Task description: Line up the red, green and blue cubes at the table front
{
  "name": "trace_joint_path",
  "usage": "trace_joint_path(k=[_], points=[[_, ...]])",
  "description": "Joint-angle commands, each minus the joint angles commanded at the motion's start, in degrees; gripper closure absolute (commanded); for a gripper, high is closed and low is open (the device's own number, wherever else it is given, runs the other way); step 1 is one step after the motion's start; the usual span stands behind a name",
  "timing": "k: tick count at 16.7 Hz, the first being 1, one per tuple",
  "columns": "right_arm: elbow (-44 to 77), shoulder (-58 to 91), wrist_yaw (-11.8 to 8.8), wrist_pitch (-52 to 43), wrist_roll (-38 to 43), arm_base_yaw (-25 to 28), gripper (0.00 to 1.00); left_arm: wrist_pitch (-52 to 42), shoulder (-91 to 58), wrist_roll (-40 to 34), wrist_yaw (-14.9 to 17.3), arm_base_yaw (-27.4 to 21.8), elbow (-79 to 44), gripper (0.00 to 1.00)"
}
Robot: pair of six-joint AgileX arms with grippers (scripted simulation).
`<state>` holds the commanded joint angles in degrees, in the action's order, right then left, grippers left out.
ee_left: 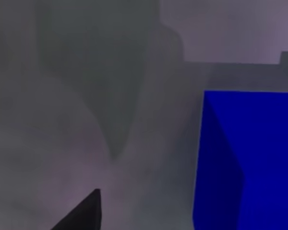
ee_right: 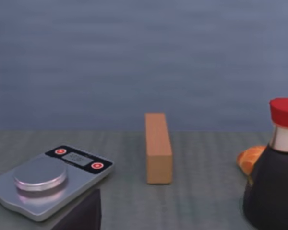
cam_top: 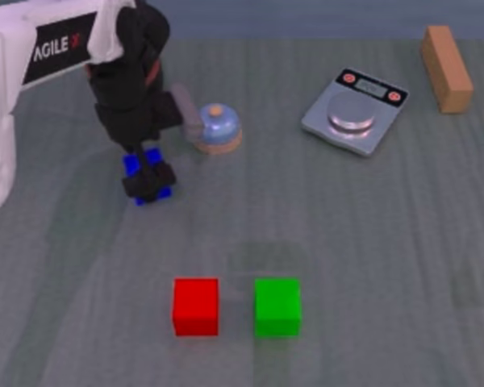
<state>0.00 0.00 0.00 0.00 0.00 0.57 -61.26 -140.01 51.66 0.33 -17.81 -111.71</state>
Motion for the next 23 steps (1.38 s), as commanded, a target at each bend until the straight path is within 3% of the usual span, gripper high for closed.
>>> trace_joint_path(k=[6,19,23], points=[[0.0,0.0,0.0,0.0,0.0,0.0,0.0,2.0,-0.7,0.0,0.0,0.0,1.8,0.0],[0.0,0.0,0.0,0.0,0.0,0.0,0.0,2.0,-0.7,0.0,0.0,0.0,1.8,0.98],[0.0,0.0,0.0,0.0,0.0,0.0,0.0,2.0,-0.7,0.0,0.0,0.0,1.8,1.0]])
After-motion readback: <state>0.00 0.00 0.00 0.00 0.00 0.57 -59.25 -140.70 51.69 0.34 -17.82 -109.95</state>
